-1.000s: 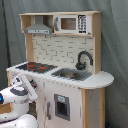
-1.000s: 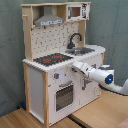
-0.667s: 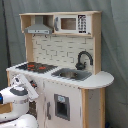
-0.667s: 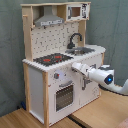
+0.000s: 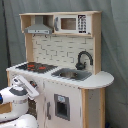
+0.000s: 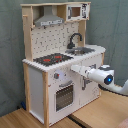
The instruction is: Play with the kitchen
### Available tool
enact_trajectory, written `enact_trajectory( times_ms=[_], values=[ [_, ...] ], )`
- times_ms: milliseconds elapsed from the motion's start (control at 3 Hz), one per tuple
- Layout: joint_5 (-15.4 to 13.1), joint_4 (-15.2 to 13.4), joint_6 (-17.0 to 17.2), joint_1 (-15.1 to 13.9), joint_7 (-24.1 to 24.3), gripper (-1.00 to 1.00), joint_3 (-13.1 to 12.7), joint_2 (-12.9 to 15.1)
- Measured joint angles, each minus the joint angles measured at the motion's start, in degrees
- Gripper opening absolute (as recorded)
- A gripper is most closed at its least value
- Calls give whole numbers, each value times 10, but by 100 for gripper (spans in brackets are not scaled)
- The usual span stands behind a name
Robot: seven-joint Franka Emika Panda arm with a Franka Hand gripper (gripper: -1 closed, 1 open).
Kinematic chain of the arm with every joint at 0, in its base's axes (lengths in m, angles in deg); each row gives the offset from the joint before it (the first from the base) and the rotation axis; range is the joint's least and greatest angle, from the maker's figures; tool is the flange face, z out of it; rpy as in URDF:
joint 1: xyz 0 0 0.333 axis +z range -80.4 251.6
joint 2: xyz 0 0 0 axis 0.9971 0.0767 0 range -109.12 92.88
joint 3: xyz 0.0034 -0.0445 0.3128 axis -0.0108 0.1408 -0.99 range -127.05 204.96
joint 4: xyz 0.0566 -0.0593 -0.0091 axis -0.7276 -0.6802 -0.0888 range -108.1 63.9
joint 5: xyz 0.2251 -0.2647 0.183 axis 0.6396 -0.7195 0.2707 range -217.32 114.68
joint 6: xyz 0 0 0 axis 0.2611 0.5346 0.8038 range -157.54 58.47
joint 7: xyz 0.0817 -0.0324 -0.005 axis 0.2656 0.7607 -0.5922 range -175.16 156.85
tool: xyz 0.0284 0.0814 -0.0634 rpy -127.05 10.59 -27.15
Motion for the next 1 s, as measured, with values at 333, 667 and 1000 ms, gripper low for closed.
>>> enact_trajectory(
  times_ms=[333,667,1000],
  values=[
    [0,1,7,1,-74,-100,0,0],
    [0,3,11,2,-144,-100,0,0],
    [0,3,11,2,-209,-100,0,-1]
  ],
)
